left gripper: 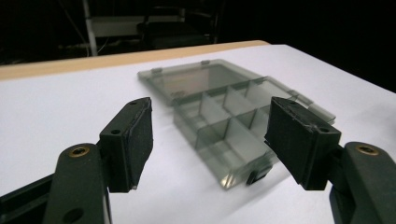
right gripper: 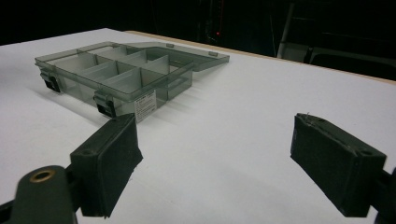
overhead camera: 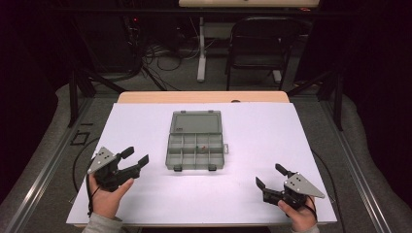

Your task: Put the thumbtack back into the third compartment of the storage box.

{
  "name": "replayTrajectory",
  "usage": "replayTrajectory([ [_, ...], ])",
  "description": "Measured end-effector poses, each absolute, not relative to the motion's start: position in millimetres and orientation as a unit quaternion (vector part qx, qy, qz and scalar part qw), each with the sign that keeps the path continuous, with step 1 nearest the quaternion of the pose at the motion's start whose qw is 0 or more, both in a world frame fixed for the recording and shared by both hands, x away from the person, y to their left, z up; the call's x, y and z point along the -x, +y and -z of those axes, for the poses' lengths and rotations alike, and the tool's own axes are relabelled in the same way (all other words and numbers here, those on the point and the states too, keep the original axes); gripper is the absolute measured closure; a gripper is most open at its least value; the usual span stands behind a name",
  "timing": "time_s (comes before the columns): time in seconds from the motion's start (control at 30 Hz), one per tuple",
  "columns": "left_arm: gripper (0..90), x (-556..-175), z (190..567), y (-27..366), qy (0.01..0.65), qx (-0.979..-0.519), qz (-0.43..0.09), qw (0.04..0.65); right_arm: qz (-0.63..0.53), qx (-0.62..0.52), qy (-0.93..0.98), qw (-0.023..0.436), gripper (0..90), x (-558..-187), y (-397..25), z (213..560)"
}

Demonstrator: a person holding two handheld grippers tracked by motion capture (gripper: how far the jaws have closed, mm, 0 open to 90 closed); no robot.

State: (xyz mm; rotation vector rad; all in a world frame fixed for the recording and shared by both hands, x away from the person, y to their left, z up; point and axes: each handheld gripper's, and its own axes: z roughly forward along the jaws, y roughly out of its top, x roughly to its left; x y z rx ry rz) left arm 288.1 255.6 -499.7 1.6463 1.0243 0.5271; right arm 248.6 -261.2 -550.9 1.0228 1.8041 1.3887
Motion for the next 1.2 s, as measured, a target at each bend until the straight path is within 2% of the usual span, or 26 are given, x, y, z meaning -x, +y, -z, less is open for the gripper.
replayTrajectory([
  [0.33, 32.3, -286.5, 530.7, 274.7, 0.46, -0.679, -0.225, 0.526, -0.521, -0.395, 0.687, 0.317, 14.8, -250.6, -262.9, 552.7],
  [1.2, 31.5, -299.4, 542.9, 278.5, 0.489, -0.678, -0.204, 0.51, -0.513, -0.397, 0.694, 0.312, 14.5, -255.9, -263.4, 556.4],
])
